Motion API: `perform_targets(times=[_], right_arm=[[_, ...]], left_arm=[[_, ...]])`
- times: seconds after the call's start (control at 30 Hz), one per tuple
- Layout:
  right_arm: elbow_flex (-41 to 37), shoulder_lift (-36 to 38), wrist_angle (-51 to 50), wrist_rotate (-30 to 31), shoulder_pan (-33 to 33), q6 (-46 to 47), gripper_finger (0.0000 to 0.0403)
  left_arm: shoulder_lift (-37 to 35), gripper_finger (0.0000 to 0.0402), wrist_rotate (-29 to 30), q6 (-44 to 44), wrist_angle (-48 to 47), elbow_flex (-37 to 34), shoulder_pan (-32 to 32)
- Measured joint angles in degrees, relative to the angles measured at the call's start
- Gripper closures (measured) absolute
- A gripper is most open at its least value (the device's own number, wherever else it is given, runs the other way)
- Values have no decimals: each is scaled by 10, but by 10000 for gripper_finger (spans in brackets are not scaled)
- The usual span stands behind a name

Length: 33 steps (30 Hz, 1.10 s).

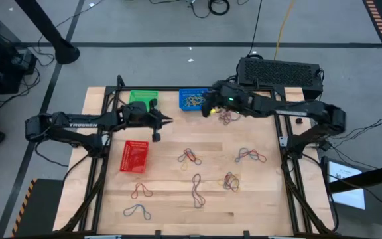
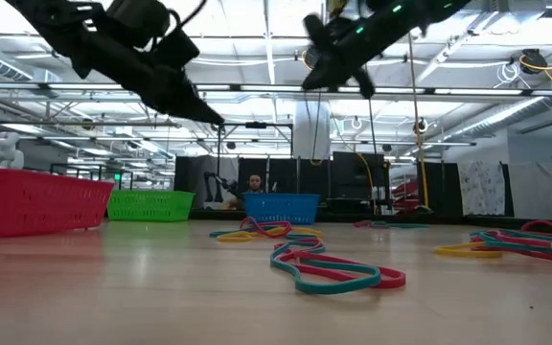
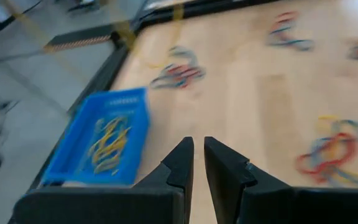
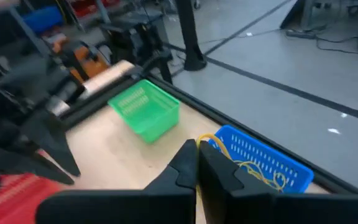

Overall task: Sort rubber bands into baskets
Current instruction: Put the yellow rubber band into the blue bin

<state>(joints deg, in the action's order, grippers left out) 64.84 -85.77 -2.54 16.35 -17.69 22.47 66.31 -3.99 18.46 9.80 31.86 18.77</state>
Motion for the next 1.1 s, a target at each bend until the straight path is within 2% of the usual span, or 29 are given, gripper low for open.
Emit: perform_targets(times=[0.2, 0.43, 0.7, 1.1], right_arm=[[73, -112, -9, -2, -35, -33, 403], [133, -184, -53, -2, -61, -14, 403], [140, -193, -92, -2, -64, -9, 395], [140, -187, -118, -2, -65, -2, 332]], left_arm=[[8, 355, 8, -29, -7, 0, 31], [8, 355, 8, -26, -12, 0, 30], [8, 355, -4, -15, -12, 0, 30], [8, 355, -8, -16, -12, 0, 30]])
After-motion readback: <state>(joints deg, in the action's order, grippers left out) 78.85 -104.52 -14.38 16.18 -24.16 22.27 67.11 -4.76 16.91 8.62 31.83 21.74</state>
